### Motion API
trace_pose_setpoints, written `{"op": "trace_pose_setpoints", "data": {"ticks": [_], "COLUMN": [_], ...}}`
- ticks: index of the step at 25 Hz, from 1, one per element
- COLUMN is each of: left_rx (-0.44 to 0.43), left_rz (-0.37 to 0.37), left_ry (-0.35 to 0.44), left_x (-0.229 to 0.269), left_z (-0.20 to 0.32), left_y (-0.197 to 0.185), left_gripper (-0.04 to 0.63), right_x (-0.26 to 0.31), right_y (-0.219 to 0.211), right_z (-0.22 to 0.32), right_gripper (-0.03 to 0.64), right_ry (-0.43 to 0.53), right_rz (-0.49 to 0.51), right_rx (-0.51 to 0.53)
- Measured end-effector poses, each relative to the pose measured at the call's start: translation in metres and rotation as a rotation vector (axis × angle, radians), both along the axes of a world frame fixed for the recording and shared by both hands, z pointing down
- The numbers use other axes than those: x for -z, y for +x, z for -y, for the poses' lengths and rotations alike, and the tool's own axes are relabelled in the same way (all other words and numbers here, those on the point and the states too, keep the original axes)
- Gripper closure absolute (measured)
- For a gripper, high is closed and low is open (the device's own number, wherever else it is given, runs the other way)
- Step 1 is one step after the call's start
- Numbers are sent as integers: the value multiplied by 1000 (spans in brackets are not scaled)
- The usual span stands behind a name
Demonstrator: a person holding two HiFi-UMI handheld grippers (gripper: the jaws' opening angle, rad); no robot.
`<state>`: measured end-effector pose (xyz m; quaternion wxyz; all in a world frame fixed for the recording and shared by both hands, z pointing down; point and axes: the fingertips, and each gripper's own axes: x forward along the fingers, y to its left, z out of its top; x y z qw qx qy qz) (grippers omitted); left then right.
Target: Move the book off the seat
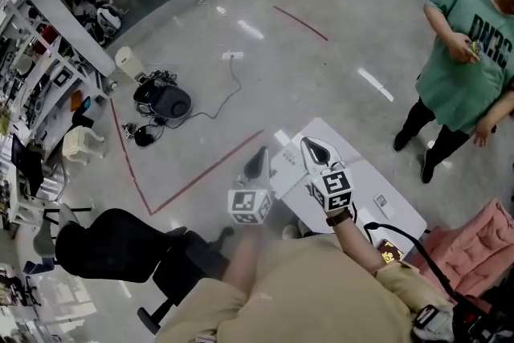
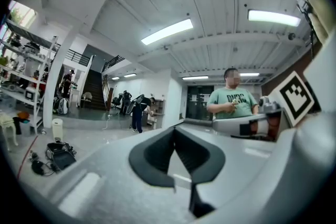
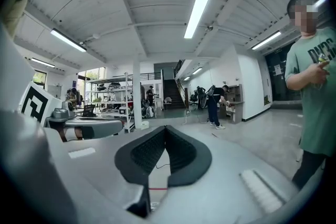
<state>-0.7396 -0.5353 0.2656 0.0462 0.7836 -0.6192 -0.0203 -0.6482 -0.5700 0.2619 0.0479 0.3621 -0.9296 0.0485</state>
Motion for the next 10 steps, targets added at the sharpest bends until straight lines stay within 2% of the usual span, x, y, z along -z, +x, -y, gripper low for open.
{"op": "trace_pose_setpoints", "data": {"ticks": [3, 10], "left_rx": [-21, -97], "left_rz": [11, 17], "left_ry": [-3, -67], "left_x": [-7, -9], "left_z": [-2, 20], "left_y": [18, 67], "left_gripper": [594, 594], "right_x": [-10, -9], "right_y": [19, 63], "right_z": [-2, 19], "right_gripper": [612, 612], "right_ry": [-8, -50], "right_rz": [10, 32], "right_rx": [-22, -59]}}
